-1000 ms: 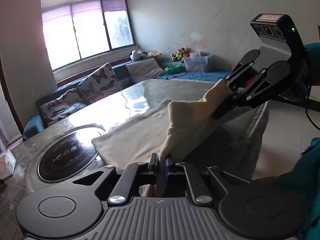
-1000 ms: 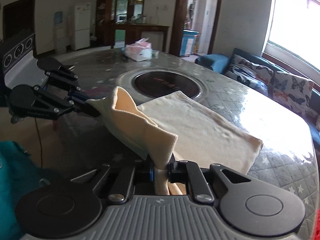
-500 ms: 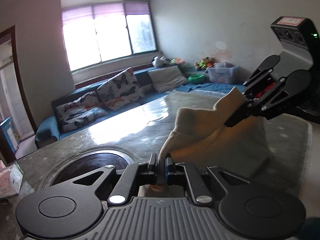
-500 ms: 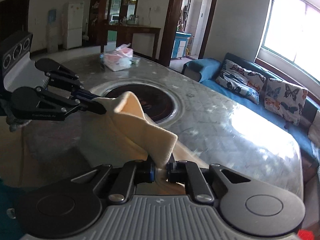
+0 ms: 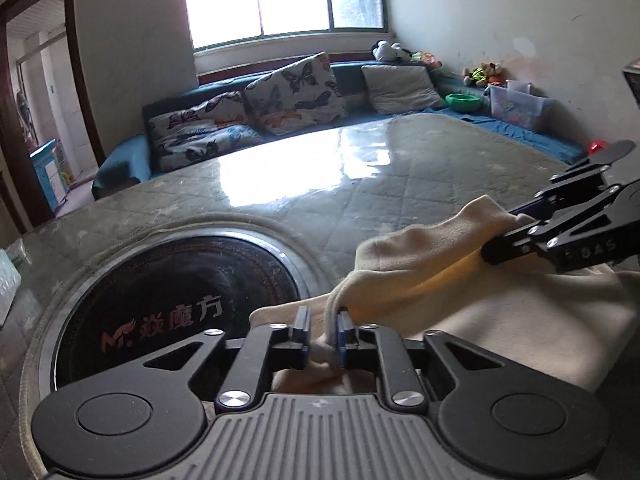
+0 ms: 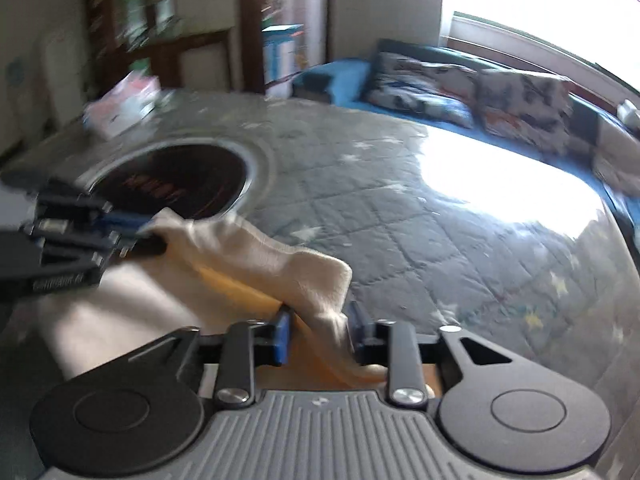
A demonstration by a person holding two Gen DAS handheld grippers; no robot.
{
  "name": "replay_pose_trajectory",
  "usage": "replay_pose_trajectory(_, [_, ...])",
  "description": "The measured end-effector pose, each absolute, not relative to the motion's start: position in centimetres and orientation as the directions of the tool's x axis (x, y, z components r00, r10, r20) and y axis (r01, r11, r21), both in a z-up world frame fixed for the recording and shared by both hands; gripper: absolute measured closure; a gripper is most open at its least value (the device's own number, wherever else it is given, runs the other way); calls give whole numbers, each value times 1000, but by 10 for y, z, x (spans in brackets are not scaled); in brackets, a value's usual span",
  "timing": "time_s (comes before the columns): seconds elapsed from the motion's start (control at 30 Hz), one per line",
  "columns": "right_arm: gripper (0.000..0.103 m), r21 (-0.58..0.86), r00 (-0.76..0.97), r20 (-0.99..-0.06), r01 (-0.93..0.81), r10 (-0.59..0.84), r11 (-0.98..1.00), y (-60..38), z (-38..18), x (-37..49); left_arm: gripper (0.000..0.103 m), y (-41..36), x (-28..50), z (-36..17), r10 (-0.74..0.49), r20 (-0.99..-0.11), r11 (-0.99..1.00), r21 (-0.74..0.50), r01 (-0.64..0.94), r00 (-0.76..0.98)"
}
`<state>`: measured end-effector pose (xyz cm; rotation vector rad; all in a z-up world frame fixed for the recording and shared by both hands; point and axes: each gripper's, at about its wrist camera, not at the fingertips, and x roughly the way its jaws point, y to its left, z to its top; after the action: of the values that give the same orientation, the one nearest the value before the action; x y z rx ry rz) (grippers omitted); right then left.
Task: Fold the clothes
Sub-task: 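Fold the lifted sweatshirt end over the body with both grippers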
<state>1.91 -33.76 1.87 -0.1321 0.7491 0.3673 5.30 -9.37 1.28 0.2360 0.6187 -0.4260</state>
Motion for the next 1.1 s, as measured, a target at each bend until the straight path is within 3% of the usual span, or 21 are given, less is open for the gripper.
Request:
replay_pose_trajectory(0.27, [69,56,760,-602,-263,243,963,-366,36,-6,81,-83,44,39,-329,-549,915,15,403,768])
replay_pose_trajectory(0.57, [69,92,702,-653,-299,284,950,-351,21,10,81,-126,55,31,-404,-605,870,-23,492,686])
replay_pose_trajectory(0.8, [68,77,698,-671,-270,250,960,-346,10,21,73,-130,77,17,-379,-653,890,-64,451,655])
replay_pose_trajectory(0.93, [68,42,715,-651,-299,253,953,-344,19,5,61,-125,67,23,-386,-641,891,-75,447,663])
replay_pose_trajectory(1.1, [68,20,703,-643,-381,304,924,-341,29,-31,61,-121,36,32,-415,-606,876,-63,479,679])
